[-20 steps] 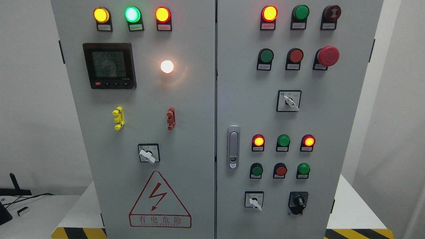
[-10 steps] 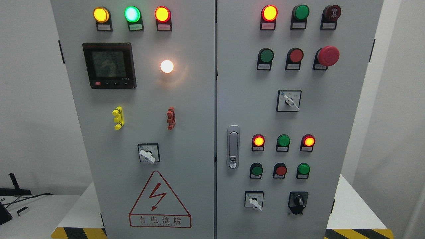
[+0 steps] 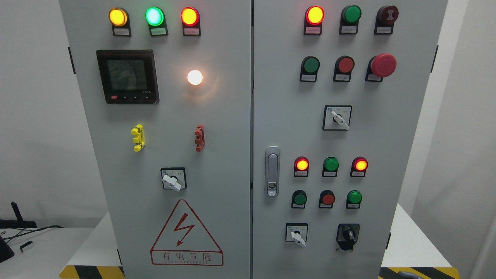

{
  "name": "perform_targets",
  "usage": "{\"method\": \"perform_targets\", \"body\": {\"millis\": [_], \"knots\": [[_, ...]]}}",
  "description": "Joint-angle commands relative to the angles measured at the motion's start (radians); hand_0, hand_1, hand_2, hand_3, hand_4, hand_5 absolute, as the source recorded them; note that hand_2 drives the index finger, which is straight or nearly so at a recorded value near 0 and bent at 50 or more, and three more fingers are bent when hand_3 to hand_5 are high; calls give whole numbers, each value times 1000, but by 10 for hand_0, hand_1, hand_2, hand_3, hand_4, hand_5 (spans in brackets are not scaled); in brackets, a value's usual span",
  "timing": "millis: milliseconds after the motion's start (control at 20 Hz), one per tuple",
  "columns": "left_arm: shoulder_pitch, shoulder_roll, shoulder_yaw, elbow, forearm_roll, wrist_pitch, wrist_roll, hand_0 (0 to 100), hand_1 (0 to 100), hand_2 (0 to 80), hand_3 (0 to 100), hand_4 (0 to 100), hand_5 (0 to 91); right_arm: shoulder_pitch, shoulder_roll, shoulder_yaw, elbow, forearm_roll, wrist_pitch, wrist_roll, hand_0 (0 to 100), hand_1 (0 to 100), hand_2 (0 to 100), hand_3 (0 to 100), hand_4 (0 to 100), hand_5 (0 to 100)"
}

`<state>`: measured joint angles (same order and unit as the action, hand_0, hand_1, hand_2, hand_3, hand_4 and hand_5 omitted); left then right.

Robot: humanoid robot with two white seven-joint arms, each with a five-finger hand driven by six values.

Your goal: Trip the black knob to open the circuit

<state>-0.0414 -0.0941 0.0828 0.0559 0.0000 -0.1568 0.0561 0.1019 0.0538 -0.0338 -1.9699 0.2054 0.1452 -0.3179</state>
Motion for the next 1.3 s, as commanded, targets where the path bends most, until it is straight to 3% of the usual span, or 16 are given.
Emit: {"method": "perform_targets", "body": {"millis": [0, 801, 1252], "knots": [[0, 1, 0, 1, -31, 0, -1, 120, 389, 0, 0, 0, 0, -62, 15, 18, 103, 2, 8, -1, 147, 751, 402, 787, 828, 949], [0, 1, 0, -1, -31, 0, -1, 120, 389, 0, 0, 0, 0, -218, 17, 11, 236, 2, 65, -1, 170, 749, 422, 805, 840, 952], [0, -1, 0, -1, -31, 0, -1, 120, 389, 0, 0, 0, 0, -246, 17, 6, 269, 2, 77, -1, 194, 749, 420, 802, 839, 951]]}}
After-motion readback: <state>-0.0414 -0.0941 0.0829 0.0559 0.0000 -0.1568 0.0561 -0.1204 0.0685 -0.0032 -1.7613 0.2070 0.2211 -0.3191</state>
